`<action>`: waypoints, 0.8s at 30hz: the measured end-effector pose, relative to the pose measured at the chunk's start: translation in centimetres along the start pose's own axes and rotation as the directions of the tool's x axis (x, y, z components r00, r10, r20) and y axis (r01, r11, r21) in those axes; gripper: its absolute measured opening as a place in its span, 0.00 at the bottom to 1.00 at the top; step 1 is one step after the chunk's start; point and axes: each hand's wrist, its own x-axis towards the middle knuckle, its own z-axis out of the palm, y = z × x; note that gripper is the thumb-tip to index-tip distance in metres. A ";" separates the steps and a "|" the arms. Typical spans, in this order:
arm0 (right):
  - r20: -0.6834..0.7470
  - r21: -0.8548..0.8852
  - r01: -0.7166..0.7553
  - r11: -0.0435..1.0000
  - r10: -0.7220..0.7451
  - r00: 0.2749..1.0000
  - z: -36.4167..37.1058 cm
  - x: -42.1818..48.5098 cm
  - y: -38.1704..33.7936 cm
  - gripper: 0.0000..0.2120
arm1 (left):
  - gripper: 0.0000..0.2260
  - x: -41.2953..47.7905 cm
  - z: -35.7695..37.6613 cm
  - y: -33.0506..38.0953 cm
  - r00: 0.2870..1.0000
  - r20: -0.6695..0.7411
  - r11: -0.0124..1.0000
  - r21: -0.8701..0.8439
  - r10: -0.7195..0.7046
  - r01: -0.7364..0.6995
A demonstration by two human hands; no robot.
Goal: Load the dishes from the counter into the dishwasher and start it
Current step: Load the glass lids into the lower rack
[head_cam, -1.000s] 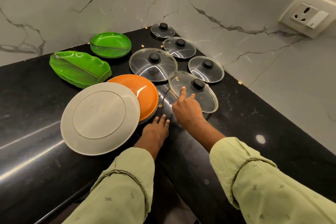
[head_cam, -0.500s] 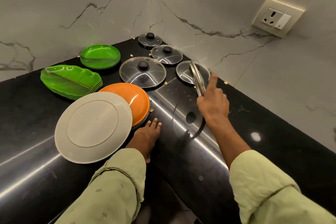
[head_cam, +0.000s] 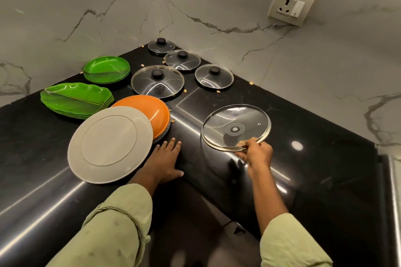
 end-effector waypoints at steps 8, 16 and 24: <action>-0.017 0.260 0.023 0.965 -0.020 1.000 -1.2 -6.4 3.4 0.07 | 0.45 -6.0 1.6 -1.0 0.971 -0.234 0.998 -0.036 0.043 -0.053; -0.037 0.286 0.098 0.953 -0.091 0.995 -3.9 -14.5 7.8 0.06 | 0.35 -12.4 4.0 -3.8 0.953 -0.289 0.996 0.041 0.093 -0.085; -0.061 0.356 0.123 0.926 -0.109 0.992 -8.7 -21.9 10.9 0.06 | 0.39 -20.0 7.2 -2.0 0.948 -0.292 0.986 0.143 0.127 -0.088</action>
